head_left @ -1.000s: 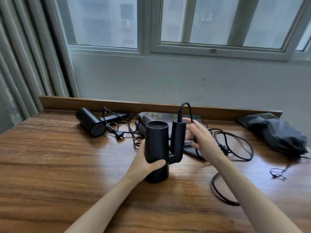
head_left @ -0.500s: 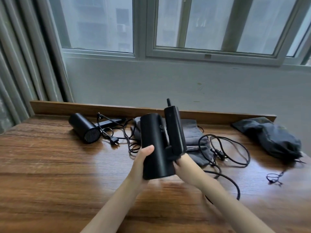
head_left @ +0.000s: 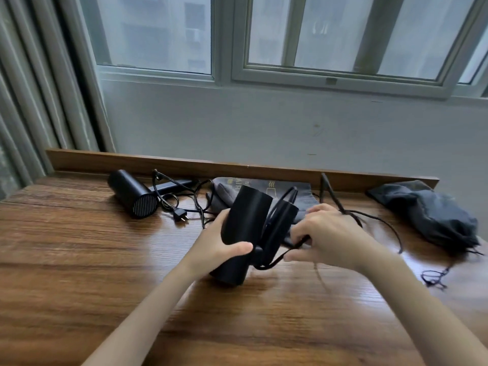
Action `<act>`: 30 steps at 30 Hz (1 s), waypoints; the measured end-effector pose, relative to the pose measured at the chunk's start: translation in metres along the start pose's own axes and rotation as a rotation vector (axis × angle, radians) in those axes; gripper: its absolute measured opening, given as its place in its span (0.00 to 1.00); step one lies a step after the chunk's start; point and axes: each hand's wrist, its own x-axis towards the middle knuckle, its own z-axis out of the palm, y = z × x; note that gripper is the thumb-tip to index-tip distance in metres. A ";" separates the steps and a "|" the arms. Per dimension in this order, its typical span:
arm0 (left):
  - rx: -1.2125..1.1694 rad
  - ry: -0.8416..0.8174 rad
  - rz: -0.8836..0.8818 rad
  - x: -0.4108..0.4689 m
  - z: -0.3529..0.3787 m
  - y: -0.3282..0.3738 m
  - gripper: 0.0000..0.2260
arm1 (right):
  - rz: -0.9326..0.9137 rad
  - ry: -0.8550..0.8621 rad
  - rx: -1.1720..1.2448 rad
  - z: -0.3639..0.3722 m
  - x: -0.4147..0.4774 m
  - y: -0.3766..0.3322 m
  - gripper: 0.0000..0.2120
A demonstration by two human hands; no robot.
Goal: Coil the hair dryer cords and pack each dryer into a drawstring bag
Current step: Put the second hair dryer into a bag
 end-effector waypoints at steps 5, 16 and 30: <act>0.016 -0.194 0.004 0.002 -0.016 0.011 0.29 | -0.060 0.109 0.003 -0.020 -0.002 0.030 0.14; -0.485 -0.458 -0.035 -0.005 -0.019 0.004 0.34 | 0.086 0.117 0.320 0.034 0.023 0.053 0.07; -0.211 0.455 0.058 0.011 -0.007 0.007 0.29 | -0.061 0.053 0.389 0.052 -0.007 -0.019 0.05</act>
